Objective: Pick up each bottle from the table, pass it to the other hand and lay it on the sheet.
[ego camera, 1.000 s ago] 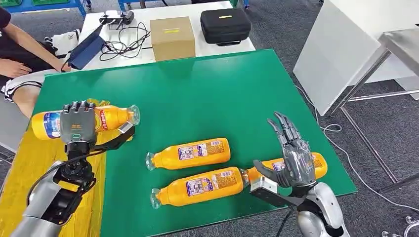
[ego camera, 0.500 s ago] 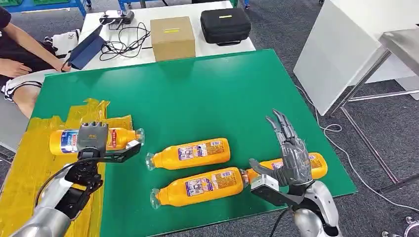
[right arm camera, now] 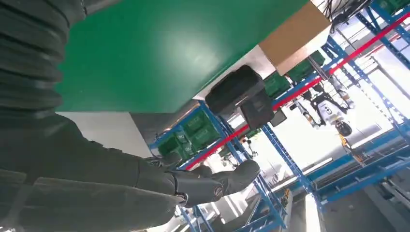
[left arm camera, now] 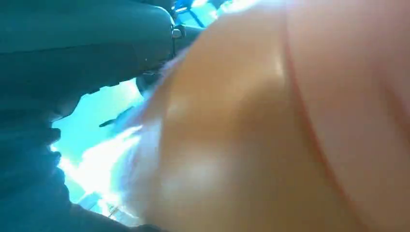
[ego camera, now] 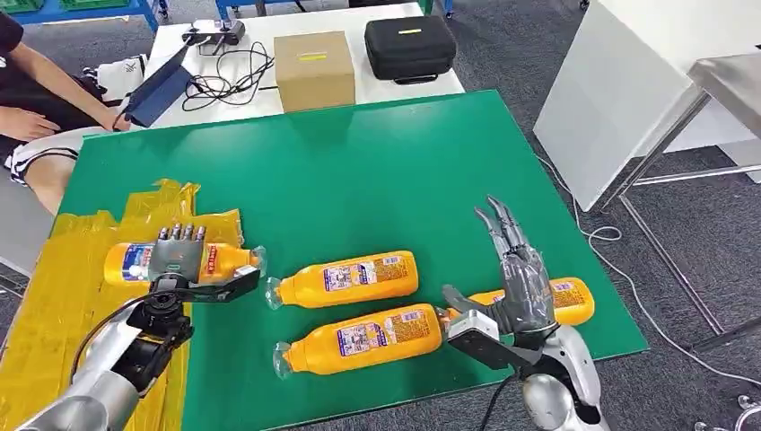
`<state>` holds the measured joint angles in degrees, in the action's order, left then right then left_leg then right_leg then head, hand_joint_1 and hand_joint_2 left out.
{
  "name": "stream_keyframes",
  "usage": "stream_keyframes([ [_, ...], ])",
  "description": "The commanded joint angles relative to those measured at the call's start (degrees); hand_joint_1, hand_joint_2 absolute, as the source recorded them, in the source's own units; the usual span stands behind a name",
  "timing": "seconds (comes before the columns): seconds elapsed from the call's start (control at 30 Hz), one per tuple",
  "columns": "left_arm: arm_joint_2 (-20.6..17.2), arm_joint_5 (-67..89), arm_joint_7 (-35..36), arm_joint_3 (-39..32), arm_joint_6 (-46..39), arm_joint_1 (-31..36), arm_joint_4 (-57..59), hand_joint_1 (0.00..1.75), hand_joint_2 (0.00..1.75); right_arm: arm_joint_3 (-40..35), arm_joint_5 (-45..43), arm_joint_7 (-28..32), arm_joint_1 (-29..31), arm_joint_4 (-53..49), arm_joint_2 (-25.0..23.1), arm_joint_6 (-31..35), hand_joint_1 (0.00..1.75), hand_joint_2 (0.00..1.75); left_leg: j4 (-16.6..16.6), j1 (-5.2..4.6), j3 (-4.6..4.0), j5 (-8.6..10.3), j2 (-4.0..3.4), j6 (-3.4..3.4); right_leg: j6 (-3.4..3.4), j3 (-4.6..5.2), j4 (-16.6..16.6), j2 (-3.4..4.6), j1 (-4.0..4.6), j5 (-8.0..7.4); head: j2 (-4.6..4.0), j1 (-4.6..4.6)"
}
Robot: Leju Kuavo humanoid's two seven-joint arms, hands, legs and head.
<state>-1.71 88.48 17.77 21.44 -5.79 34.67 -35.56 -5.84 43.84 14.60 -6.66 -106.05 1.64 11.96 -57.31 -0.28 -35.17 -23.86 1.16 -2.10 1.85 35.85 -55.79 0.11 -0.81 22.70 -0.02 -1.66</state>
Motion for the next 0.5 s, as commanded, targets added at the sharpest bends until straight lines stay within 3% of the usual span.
stream_keyframes([
  [0.03,0.9,1.5,1.0,0.3,-1.6,0.9,2.8,0.00,1.75,2.0,-0.3,0.2,1.2,3.3,-2.0,-1.4,0.00,1.75,0.0,0.03,0.19,-0.06,-0.09,0.07,-0.04,-0.19,0.1,0.03,0.04,0.05,0.00,0.00],
  [0.13,0.9,1.5,1.4,1.6,-1.3,0.1,0.5,0.00,1.75,2.2,-0.6,0.4,1.2,4.3,-2.0,-2.0,0.00,1.75,0.0,0.04,0.20,-0.06,-0.07,0.07,-0.04,-0.21,0.1,0.01,0.05,0.05,0.00,0.00],
  [0.17,0.8,1.5,1.7,2.0,-1.1,-0.3,-0.8,0.00,0.00,2.1,-0.7,0.5,1.5,5.0,-1.9,-2.1,0.00,1.75,0.0,0.08,0.34,-0.14,-0.12,0.11,-0.06,-0.36,0.1,0.02,0.10,0.12,0.00,0.00],
  [0.33,-0.3,1.5,4.1,5.5,0.7,-2.9,-9.8,0.00,0.00,1.6,-0.6,0.7,1.8,4.8,-2.4,-2.5,0.00,1.75,0.0,0.10,0.38,-0.18,-0.15,0.12,-0.07,-0.42,0.1,0.04,0.11,0.14,0.00,0.00],
  [0.5,-3.6,1.5,7.6,13.2,3.1,-5.4,-23.0,0.00,0.00,1.6,-0.4,0.4,0.7,3.5,-2.5,-2.6,0.00,1.75,0.0,0.04,0.08,-0.08,-0.09,0.07,-0.04,-0.11,0.0,0.03,0.04,0.06,0.00,0.00],
])
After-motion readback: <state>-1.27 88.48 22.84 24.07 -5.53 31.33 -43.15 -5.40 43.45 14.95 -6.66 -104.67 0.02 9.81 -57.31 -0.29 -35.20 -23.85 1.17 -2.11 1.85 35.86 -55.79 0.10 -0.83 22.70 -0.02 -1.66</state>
